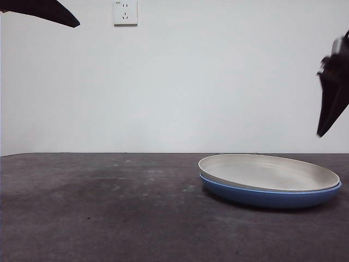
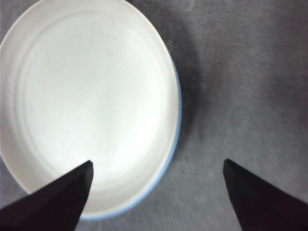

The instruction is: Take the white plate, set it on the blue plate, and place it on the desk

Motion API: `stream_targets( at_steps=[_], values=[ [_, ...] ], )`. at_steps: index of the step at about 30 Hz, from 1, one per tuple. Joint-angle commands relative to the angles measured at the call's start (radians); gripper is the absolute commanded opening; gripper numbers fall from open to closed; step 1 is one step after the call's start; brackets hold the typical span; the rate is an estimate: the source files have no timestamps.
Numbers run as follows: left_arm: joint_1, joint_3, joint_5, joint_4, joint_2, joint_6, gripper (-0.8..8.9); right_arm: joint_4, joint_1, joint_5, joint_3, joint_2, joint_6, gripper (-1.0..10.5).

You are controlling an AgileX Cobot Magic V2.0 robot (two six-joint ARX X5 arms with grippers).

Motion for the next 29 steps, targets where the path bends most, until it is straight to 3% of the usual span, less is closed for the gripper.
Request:
stream_targets(
  at_steps=[1, 10, 19, 29],
  values=[
    [-0.005, 0.007, 0.010, 0.009, 0.006, 0.016, 3.71, 0.054, -0.002, -0.030, 0.005, 0.066, 0.010, 4.1],
    [-0.005, 0.007, 0.010, 0.011, 0.006, 0.016, 3.71, 0.134, -0.002, -0.061, 0.005, 0.220, 0.013, 3.6],
    [-0.005, 0.007, 0.010, 0.012, 0.006, 0.016, 3.71, 0.179, -0.003, -0.060, 0.005, 0.262, 0.021, 1.4],
    [-0.005, 0.007, 0.010, 0.011, 0.006, 0.015, 3.71, 0.180, -0.004, -0.045, 0.005, 0.282, 0.032, 0.3]
  ],
)
